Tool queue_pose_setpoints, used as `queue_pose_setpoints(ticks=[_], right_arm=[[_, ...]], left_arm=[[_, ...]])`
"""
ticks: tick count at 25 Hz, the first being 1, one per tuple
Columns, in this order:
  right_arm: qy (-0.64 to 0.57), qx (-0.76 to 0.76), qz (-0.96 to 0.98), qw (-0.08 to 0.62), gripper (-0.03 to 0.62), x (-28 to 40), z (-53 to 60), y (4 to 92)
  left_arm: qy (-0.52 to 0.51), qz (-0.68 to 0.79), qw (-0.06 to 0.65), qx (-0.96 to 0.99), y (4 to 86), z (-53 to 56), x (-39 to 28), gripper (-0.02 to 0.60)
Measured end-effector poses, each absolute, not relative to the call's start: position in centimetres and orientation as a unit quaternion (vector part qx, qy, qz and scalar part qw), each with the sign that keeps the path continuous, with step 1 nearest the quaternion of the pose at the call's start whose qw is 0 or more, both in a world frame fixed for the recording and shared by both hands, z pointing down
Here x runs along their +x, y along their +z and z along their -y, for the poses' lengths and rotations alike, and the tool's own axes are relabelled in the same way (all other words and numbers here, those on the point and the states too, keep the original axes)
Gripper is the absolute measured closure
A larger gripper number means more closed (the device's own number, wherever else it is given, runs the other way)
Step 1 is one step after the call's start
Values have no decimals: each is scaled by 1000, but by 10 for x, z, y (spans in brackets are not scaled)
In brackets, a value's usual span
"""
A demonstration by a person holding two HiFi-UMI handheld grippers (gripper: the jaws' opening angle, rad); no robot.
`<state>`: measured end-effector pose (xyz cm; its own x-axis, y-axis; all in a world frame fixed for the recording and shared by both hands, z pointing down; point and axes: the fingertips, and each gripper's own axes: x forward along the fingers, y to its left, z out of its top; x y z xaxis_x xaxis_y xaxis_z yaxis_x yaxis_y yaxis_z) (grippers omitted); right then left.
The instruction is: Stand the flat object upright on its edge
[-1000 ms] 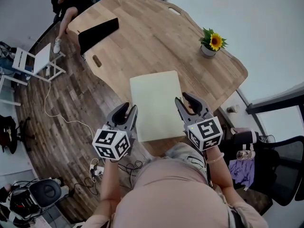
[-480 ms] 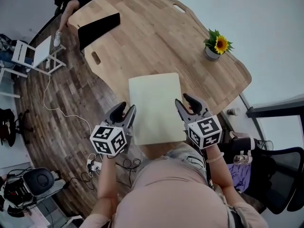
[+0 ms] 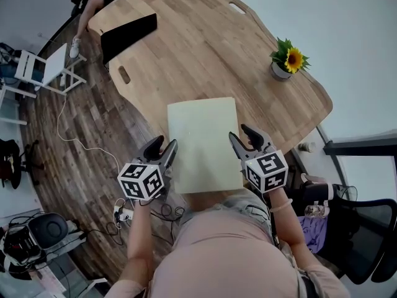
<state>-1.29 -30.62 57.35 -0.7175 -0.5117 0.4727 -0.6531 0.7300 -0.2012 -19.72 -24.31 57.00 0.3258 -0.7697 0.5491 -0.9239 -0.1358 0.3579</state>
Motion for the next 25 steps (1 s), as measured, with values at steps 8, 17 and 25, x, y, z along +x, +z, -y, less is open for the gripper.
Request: queue_pose_setpoints(ticks=[8,17,25], right_arm=[[228,314,899,201,414,-10,314,600],[324,302,878,182,367,-10,318,625],[370,288,865,180,331,-12,321,643]], left_arm=[[123,562,357,735,595,248,-201,388],[118,551,405,721,621,248,-208,347],[119,529,449,710,644,249,-209,325]])
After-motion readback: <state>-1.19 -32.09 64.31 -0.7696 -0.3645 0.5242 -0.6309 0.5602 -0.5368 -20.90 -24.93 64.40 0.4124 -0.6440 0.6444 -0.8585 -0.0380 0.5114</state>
